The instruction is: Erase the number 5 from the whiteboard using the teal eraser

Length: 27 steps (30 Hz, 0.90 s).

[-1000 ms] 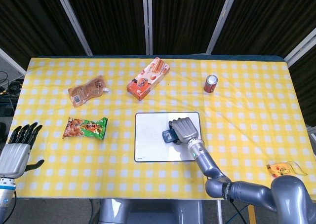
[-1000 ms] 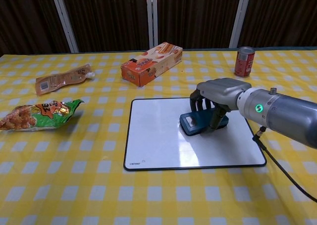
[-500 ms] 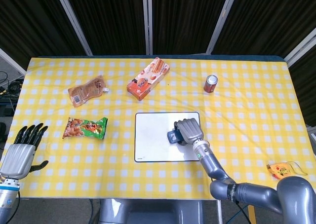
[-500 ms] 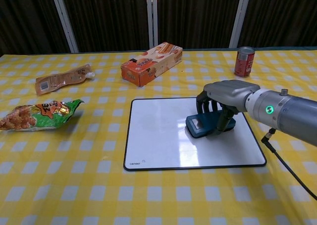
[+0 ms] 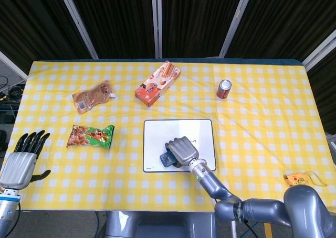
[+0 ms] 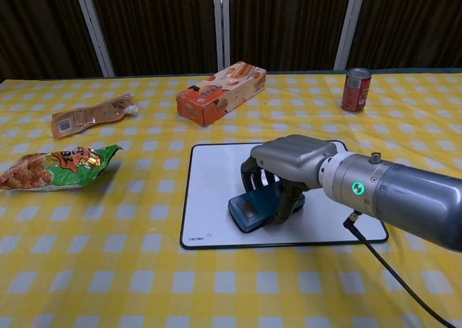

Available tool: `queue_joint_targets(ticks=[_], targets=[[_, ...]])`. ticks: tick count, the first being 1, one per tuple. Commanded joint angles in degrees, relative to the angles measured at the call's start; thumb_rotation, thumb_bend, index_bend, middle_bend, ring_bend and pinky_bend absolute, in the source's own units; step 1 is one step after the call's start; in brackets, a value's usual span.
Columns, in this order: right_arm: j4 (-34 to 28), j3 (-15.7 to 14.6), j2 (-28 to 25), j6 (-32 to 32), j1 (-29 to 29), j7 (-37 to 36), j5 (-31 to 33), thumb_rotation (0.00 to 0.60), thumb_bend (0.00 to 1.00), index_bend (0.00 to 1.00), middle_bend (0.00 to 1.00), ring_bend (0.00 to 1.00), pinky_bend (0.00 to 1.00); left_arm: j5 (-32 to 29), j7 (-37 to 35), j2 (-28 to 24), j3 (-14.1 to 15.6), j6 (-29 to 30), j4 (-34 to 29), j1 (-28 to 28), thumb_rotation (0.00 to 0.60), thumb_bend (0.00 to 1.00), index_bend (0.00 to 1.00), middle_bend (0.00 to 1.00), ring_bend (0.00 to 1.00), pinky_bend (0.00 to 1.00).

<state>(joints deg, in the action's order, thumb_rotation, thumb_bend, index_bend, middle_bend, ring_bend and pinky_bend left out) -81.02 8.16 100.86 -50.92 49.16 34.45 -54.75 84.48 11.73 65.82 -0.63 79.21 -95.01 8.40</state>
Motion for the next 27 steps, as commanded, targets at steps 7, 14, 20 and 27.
queue_joint_targets(ticks=[7, 14, 20, 27], targets=[[6.43, 1.37, -0.05, -1.34, -0.99, -2.5, 1.31, 0.6, 0.18, 0.81, 0.7, 0.71, 0.74, -0.5, 0.15, 0.13, -0.06, -0.28, 0.19, 0.1, 0.6, 0.12, 0.0, 0.0, 0.0, 0.0], [9.96, 1.24, -2.22, -1.22, -2.41, -3.83, 1.91, 0.6, 0.18, 0.81, 0.7, 0.71, 0.74, -0.79, 0.37, 0.22, -0.08, -0.46, 0.25, 0.18, 0.6, 0.13, 0.0, 0.0, 0.0, 0.0], [9.65, 1.39, -4.23, -1.25, -3.66, -5.32, 2.01, 0.6, 0.18, 0.81, 0.7, 0.71, 0.74, -1.03, -0.04, 0.06, -0.31, -0.33, 0.16, 0.22, 0.6, 0.13, 0.0, 0.0, 0.0, 0.0], [5.99, -0.04, -3.81, -0.87, -3.55, -5.65, -1.19, 0.6, 0.18, 0.81, 0.7, 0.71, 0.74, -0.73, 0.45, 0.16, -0.22, -0.27, 0.02, 0.34, 0.6, 0.13, 0.0, 0.0, 0.0, 0.0]])
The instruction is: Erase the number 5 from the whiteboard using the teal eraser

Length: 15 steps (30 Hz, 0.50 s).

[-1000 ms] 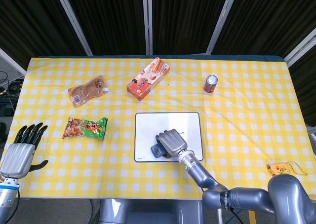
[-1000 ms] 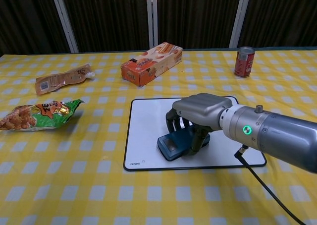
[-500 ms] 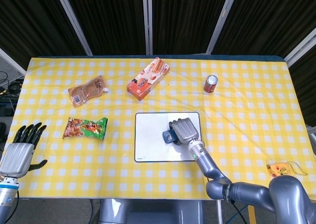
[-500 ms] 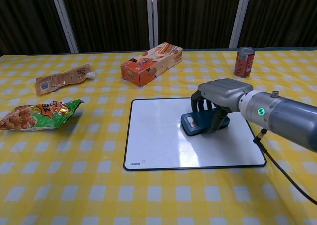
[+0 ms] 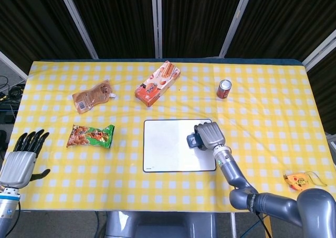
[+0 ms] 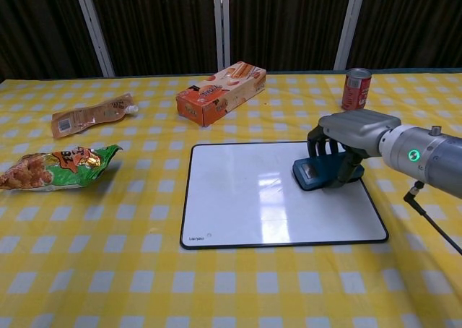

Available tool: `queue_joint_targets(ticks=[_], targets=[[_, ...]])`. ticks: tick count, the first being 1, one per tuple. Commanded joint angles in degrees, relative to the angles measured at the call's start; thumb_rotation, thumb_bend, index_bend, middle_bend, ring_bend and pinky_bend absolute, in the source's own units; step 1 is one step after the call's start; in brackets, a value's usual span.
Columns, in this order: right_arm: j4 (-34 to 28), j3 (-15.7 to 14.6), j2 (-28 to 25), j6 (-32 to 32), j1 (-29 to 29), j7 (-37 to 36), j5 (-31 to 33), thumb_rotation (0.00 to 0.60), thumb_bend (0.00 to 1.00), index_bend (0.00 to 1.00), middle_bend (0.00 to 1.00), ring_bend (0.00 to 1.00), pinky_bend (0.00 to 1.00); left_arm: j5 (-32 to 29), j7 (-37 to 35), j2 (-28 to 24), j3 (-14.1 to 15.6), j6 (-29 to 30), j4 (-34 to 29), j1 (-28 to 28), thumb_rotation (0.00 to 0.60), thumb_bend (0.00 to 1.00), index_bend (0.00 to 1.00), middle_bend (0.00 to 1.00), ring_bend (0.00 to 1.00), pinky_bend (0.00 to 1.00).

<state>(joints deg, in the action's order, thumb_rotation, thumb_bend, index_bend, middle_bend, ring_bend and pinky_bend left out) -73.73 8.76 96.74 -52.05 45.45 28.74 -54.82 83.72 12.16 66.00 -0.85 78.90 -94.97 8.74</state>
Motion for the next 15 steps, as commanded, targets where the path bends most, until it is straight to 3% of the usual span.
queue_joint_targets(ticks=[1, 8, 15], targets=[[-1.83, -0.85, 0.39, 0.3, 0.21, 0.24, -1.43, 0.6, 0.18, 0.81, 0.7, 0.71, 0.74, 0.05, -0.04, -0.04, 0.0, 0.07, -0.05, 0.0, 0.6, 0.13, 0.0, 0.0, 0.0, 0.0], [-5.89, -2.88, 1.43, 0.86, 0.93, 2.04, -4.38, 0.6, 0.18, 0.81, 0.7, 0.71, 0.74, 0.22, -0.4, -0.12, 0.07, 0.22, 0.08, -0.03, 0.6, 0.13, 0.0, 0.0, 0.0, 0.0], [-1.99, -1.6, 3.12, -1.35, 0.77, 4.7, -2.09, 0.6, 0.18, 0.81, 0.7, 0.71, 0.74, -0.04, -0.99, -0.3, -0.05, 0.4, 0.21, -0.16, 0.6, 0.13, 0.0, 0.0, 0.0, 0.0]])
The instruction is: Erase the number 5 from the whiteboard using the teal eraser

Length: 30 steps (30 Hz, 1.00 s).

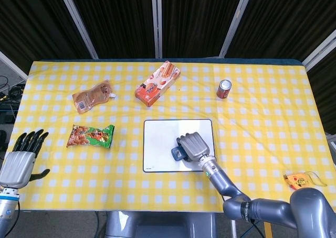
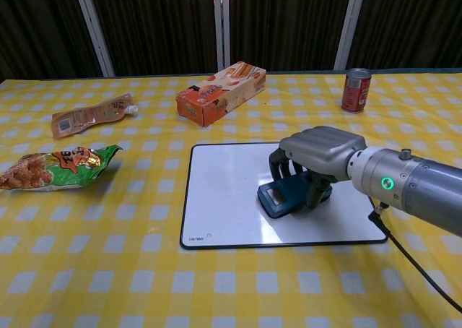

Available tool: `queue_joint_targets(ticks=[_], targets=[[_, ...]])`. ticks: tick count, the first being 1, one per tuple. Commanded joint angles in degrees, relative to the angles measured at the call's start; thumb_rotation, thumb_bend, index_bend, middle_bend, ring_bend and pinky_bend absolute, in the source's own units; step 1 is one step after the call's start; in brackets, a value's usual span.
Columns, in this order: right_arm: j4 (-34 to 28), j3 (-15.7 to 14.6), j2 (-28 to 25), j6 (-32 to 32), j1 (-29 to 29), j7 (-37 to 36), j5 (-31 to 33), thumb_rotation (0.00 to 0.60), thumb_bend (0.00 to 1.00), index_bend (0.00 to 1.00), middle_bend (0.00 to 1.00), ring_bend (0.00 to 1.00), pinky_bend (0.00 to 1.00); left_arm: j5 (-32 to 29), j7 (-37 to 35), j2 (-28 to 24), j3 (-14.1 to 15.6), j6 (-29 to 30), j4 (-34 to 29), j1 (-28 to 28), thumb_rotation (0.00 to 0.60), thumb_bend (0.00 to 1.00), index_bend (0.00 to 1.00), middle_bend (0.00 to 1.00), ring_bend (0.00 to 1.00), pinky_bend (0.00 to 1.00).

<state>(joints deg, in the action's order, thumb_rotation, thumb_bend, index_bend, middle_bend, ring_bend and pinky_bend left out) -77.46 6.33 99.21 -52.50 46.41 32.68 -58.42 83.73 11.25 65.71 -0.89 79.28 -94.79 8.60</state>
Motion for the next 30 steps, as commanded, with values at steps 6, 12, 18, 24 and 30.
queue_joint_targets(ticks=[6, 12, 18, 24, 30], targets=[[6.15, 2.42, 0.5, -1.6, -1.09, 0.71, 4.62, 0.6, 0.18, 0.81, 0.7, 0.71, 0.74, -0.32, -0.08, 0.03, -0.03, -0.17, 0.18, 0.0, 0.6, 0.13, 0.0, 0.0, 0.0, 0.0], [9.64, 3.59, -0.33, -2.69, -2.25, 0.21, 6.12, 0.6, 0.18, 0.81, 0.7, 0.71, 0.74, -0.25, 0.28, 0.13, 0.0, -0.16, 0.02, 0.06, 0.6, 0.13, 0.0, 0.0, 0.0, 0.0], [8.97, 3.47, -0.87, -3.14, -2.93, -1.2, 4.54, 0.6, 0.18, 0.81, 0.7, 0.71, 0.74, -0.06, 0.69, 0.26, 0.09, -0.21, -0.11, 0.14, 0.6, 0.12, 0.0, 0.0, 0.0, 0.0], [4.54, 1.45, 0.04, -2.8, -2.44, -1.25, 0.02, 0.6, 0.18, 0.81, 0.7, 0.71, 0.74, 0.4, 1.02, 0.3, 0.21, -0.12, -0.37, 0.23, 0.6, 0.12, 0.0, 0.0, 0.0, 0.0], [1.79, 0.0, 1.43, -3.2, -1.85, 0.25, -3.47, 0.6, 0.18, 0.81, 0.7, 0.71, 0.74, 0.46, 0.72, 0.22, 0.25, -0.05, -0.31, 0.19, 0.6, 0.13, 0.0, 0.0, 0.0, 0.0]])
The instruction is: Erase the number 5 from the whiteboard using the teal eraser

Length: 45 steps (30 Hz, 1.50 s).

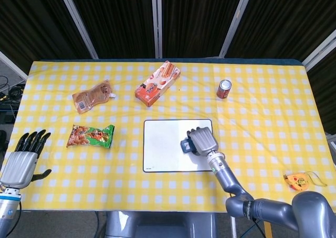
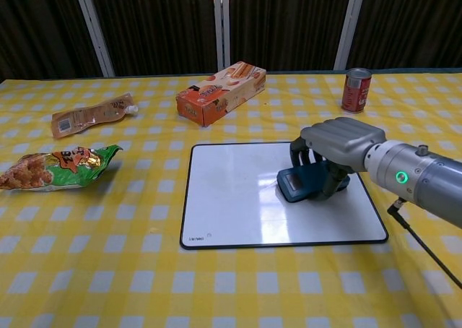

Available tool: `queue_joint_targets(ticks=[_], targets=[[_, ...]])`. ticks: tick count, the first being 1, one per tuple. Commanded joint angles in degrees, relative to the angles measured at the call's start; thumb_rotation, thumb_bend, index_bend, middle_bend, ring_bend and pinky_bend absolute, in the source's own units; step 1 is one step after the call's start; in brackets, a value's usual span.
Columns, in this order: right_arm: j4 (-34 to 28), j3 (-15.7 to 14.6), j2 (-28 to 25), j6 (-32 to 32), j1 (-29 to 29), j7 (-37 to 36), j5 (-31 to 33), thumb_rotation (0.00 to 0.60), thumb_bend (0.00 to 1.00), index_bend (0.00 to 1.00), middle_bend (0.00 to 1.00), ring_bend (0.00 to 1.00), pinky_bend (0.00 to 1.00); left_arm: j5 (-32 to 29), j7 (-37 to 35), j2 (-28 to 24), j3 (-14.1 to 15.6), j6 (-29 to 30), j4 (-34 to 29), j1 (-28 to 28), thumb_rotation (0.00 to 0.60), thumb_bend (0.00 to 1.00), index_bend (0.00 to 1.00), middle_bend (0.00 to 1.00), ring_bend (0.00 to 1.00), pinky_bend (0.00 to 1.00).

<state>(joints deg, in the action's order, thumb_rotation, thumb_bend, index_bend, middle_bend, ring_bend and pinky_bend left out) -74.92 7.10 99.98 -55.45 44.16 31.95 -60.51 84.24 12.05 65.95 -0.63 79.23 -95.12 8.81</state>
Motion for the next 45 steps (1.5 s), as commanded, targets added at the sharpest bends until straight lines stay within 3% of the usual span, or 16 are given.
queue_joint_targets(ticks=[1, 7, 13, 22, 27, 39, 45], targets=[[-0.78, -0.89, 0.88, -0.41, 0.46, 1.34, -1.75, 0.6, 0.18, 0.81, 0.7, 0.71, 0.74, -0.1, -0.12, -0.03, -0.02, 0.0, 0.03, -0.02, 0.6, 0.12, 0.0, 0.0, 0.0, 0.0], [0.94, -0.3, 2.69, -0.32, 1.18, 3.33, -1.55, 0.6, 0.18, 0.81, 0.7, 0.71, 0.74, -0.34, -0.54, -0.16, -0.13, -0.05, 0.14, -0.03, 0.6, 0.13, 0.0, 0.0, 0.0, 0.0], [6.46, 1.8, 4.45, -0.71, 1.78, 5.47, 0.69, 0.6, 0.18, 0.81, 0.7, 0.71, 0.74, -0.9, -1.1, -0.35, -0.37, -0.19, 0.43, -0.01, 0.6, 0.13, 0.0, 0.0, 0.0, 0.0], [10.7, 4.74, 2.73, -1.44, 0.67, 5.82, 4.68, 0.6, 0.18, 0.81, 0.7, 0.71, 0.74, -0.54, -0.74, -0.32, -0.16, -0.09, 0.24, -0.04, 0.6, 0.13, 0.0, 0.0, 0.0, 0.0], [9.06, 4.26, 1.58, -1.7, -0.48, 4.62, 4.3, 0.6, 0.18, 0.81, 0.7, 0.71, 0.74, 0.1, -0.18, -0.25, 0.01, 0.32, -0.12, -0.1, 0.6, 0.12, 0.0, 0.0, 0.0, 0.0], [1.03, -0.28, 1.22, -1.58, -1.04, 3.5, -2.79, 0.6, 0.18, 0.81, 0.7, 0.71, 0.74, 0.89, 0.34, -0.19, 0.3, 0.59, -0.48, -0.15, 0.6, 0.13, 0.0, 0.0, 0.0, 0.0], [0.24, 0.53, -0.18, -4.03, -1.87, 6.31, -1.93, 0.6, 0.18, 0.81, 0.7, 0.71, 0.74, 1.07, -0.12, -0.35, 0.28, 0.88, -0.45, -0.26, 0.6, 0.13, 0.0, 0.0, 0.0, 0.0]])
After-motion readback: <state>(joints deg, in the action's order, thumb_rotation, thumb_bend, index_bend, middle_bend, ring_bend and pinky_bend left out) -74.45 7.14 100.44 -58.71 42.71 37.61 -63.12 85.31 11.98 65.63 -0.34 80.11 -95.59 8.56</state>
